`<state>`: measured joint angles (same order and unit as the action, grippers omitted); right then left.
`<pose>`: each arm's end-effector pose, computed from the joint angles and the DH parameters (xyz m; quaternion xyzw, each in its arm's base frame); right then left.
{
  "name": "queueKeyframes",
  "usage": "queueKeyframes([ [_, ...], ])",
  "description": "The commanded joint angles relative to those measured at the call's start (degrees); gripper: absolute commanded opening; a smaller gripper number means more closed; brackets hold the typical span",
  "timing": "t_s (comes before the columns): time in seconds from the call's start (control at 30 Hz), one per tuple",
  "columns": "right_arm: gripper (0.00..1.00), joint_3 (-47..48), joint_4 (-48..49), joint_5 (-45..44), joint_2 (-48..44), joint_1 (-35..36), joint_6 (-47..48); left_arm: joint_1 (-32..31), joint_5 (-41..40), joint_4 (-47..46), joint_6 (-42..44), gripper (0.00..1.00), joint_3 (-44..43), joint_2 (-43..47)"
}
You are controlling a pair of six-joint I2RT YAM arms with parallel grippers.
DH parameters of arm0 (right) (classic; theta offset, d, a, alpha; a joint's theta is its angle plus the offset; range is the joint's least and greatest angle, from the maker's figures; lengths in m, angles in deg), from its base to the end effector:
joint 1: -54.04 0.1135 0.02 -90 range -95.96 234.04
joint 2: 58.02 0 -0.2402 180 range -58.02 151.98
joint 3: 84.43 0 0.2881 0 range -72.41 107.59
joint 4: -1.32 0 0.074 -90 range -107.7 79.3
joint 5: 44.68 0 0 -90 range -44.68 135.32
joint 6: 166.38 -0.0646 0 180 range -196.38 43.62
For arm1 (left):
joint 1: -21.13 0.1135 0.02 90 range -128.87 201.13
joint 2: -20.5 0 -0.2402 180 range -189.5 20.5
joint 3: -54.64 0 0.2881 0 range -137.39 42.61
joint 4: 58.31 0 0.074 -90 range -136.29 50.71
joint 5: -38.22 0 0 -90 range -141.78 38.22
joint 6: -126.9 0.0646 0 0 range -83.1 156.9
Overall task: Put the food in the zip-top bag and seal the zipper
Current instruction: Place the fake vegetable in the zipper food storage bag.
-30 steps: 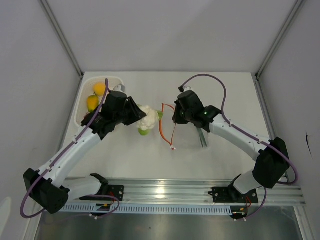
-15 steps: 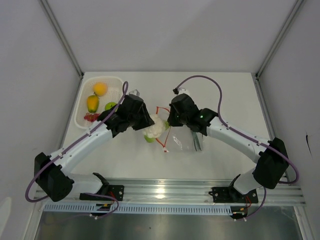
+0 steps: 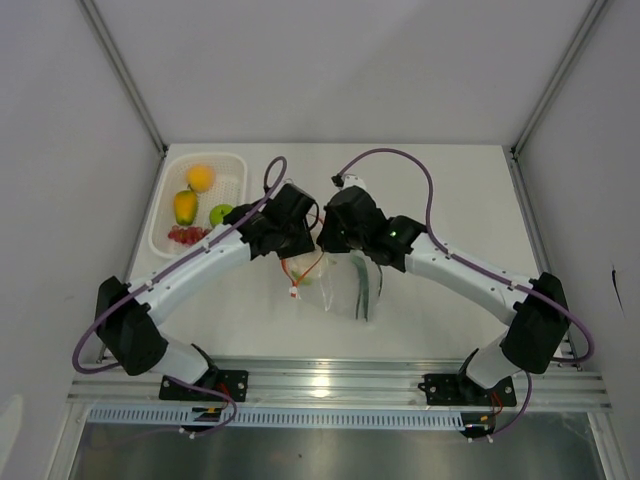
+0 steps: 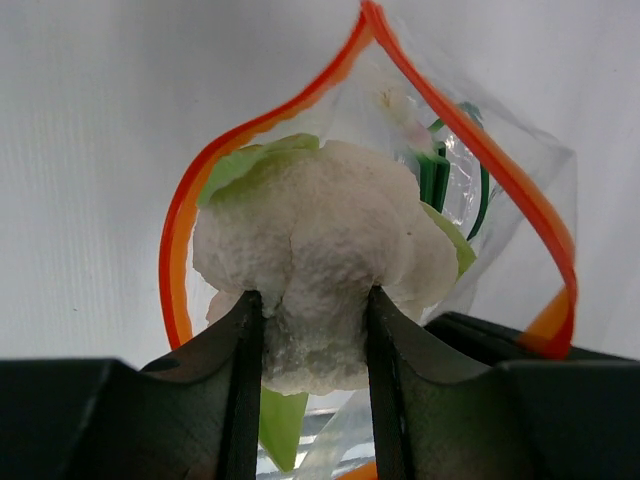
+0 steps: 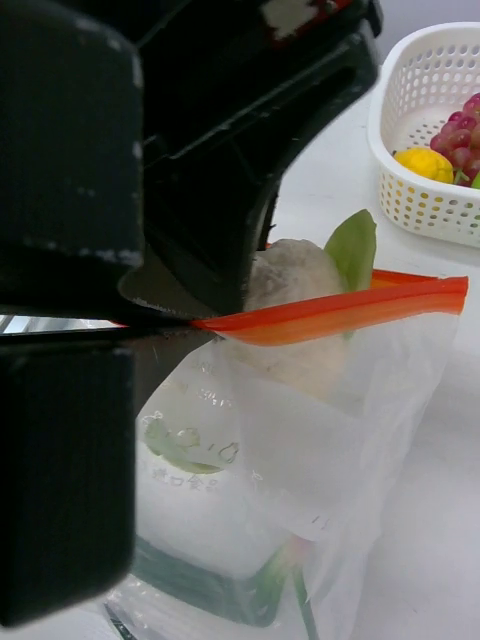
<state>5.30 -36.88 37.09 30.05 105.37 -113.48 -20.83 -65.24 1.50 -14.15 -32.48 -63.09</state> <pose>0.2638 0.3149 0.2798 -0.0783 0.8880 0.2669 0.3662 0.2753 -0.2273 0.2561 -0.1092 0.9447 -0.1318 0.2796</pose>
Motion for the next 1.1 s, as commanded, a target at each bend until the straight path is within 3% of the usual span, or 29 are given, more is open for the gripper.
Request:
queueKeyframes([
  [0.0, 0.0, 2.4, 2.0, 0.4, 1.1, 0.3, -1.9, -1.6, -1.7, -1.5, -1.1, 0.01, -0.1, 2.7],
  [0.13, 0.0, 2.8, 1.9, 0.5, 1.0, 0.3, -2.2, -1.6, -2.0, -2.8, 0.2, 0.06, 1.6, 4.1],
  [0.23, 0.0, 3.1, 1.7, 0.1, 0.5, 0.3, -2.4, -1.6, -2.5, -4.5, 1.8, 0.36, 3.4, 5.4],
  [0.27, 0.0, 3.1, 1.6, -0.1, 0.3, 0.3, -2.4, -1.6, -2.2, -5.2, 2.4, 0.52, 4.6, 6.8],
  [0.33, 0.0, 3.0, 1.4, -0.2, 0.3, 0.1, -2.4, -1.6, -1.8, -7.3, 3.1, 0.62, 6.5, 8.4],
  [0.37, 0.0, 3.0, 1.2, -0.2, 0.3, 0.1, -2.4, -1.6, -1.7, -8.2, 4.0, 0.74, 7.2, 9.6],
  [0.43, 0.0, 2.7, 0.9, -0.5, 0.1, 0.0, -2.3, -1.6, -1.2, -10.3, 5.4, 0.82, 9.6, 13.1],
  [0.5, 0.0, 2.4, 0.8, -0.5, -0.4, 0.0, -2.3, -1.6, -2.0, -10.3, 7.2, 0.97, 10.4, 16.2],
  [0.83, 0.0, -0.2, 0.2, 1.4, -5.0, -1.2, -1.6, -1.6, -6.4, -9.7, 11.5, 0.99, 13.0, 29.2],
  [1.0, 0.0, -3.0, 1.1, 3.7, -10.7, -3.4, -2.4, -1.5, -7.6, -10.3, 12.6, 0.99, 18.5, 30.6],
  [1.07, 0.0, -3.5, 1.0, 5.1, -12.0, -4.4, -2.4, -1.5, -6.0, -10.5, 11.9, 0.92, 20.6, 29.3],
])
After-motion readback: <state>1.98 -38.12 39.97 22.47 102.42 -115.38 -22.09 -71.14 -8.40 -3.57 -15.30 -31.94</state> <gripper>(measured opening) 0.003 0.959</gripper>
